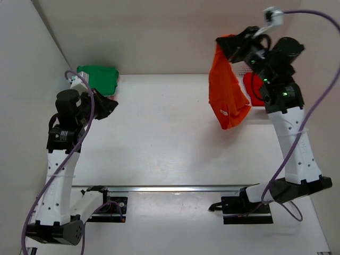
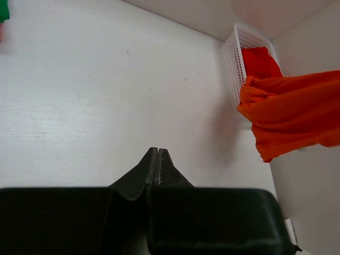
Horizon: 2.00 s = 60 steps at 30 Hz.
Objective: Fold and stack the t-shirts
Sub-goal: Move the tshirt to the center of the board, then flatten out the tshirt
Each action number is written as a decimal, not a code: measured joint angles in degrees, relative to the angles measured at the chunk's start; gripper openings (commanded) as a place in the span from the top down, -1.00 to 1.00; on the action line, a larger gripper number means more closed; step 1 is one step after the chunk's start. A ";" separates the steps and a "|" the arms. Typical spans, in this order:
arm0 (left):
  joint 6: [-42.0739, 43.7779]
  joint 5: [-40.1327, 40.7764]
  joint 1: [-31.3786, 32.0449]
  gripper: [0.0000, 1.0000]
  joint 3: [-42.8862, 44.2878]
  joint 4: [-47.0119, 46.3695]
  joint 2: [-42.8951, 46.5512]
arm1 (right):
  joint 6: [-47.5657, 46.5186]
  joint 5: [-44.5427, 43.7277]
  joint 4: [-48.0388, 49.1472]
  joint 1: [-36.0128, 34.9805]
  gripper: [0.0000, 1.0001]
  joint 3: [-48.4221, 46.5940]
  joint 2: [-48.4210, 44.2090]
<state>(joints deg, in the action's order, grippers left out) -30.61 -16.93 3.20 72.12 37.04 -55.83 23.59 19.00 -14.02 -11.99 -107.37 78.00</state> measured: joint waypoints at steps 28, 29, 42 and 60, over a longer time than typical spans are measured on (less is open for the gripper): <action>-1.51 0.92 4.96 0.63 -18.16 8.28 9.60 | 4.66 -7.98 -30.12 -14.56 -0.21 -13.66 38.84; -1.62 0.55 6.62 0.63 -19.61 8.24 8.37 | 4.48 -8.96 -30.21 -13.25 0.01 -8.68 36.61; -6.67 5.40 13.14 0.37 -34.36 8.04 1.95 | -0.15 -8.20 -26.40 -12.63 0.28 22.75 24.24; -8.61 17.20 17.05 0.26 -7.78 -9.44 -32.15 | 3.48 -15.34 -21.07 -25.77 -0.06 24.92 37.05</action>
<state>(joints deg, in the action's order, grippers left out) -39.22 0.27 20.25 64.34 27.59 -87.99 27.07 3.66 -35.09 -37.76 -82.46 115.04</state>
